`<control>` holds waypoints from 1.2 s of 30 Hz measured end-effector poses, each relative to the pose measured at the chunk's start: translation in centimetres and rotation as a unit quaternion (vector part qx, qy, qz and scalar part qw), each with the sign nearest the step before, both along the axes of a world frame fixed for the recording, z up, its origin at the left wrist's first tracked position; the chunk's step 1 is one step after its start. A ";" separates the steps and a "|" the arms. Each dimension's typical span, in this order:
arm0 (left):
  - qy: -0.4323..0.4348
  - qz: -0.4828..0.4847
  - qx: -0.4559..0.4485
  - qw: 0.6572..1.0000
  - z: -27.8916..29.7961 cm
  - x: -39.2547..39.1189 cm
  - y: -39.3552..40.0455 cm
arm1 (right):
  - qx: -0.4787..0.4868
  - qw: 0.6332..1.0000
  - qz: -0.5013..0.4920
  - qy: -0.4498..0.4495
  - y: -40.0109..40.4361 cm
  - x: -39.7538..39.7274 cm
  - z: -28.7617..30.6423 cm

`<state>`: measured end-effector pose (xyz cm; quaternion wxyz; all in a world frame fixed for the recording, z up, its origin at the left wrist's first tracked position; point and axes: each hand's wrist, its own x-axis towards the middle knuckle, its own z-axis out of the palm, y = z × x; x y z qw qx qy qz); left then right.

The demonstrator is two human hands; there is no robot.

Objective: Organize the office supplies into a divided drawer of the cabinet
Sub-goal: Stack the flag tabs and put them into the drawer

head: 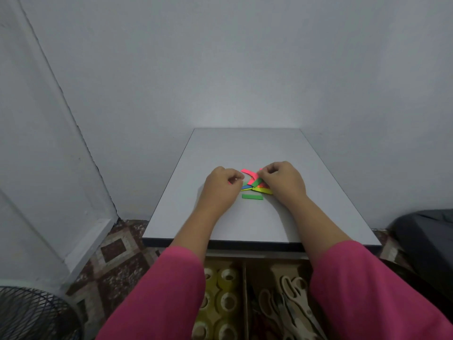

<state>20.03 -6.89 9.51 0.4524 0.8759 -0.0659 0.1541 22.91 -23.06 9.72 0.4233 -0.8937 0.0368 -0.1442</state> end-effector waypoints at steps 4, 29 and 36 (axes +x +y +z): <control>0.012 -0.005 0.057 0.998 -0.3 1.2 -0.2 | 0.102 0.994 0.023 -0.026 -0.2 -0.2 0.1; 0.032 -0.068 -0.163 0.984 0.8 -0.2 0.4 | 0.006 0.998 -0.049 -0.030 -0.5 1.0 -1.2; -0.012 -0.088 0.049 0.995 0.2 0.0 -0.2 | -0.019 0.999 -0.030 -0.025 -0.3 1.1 -1.3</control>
